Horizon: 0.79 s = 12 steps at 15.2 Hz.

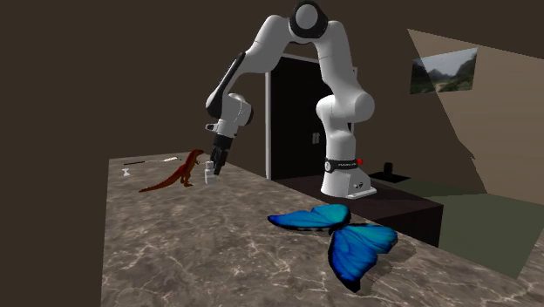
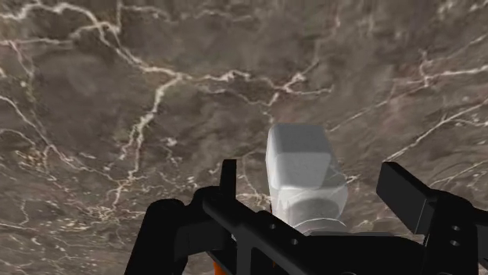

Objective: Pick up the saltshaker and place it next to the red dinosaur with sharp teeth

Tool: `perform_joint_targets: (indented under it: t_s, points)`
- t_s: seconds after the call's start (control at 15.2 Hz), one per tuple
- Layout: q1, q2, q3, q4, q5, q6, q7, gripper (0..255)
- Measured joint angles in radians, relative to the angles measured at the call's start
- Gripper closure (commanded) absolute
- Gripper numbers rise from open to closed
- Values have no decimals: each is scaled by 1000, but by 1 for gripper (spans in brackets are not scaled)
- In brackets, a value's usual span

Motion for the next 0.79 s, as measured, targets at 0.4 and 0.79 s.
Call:
perform_joint_targets:
  t_s: [0.4,0.79]
  points:
    - [58,-160,-103,-79,-254,-8,185,0]
    - [63,-180,-113,-89,-292,-9,212,0]
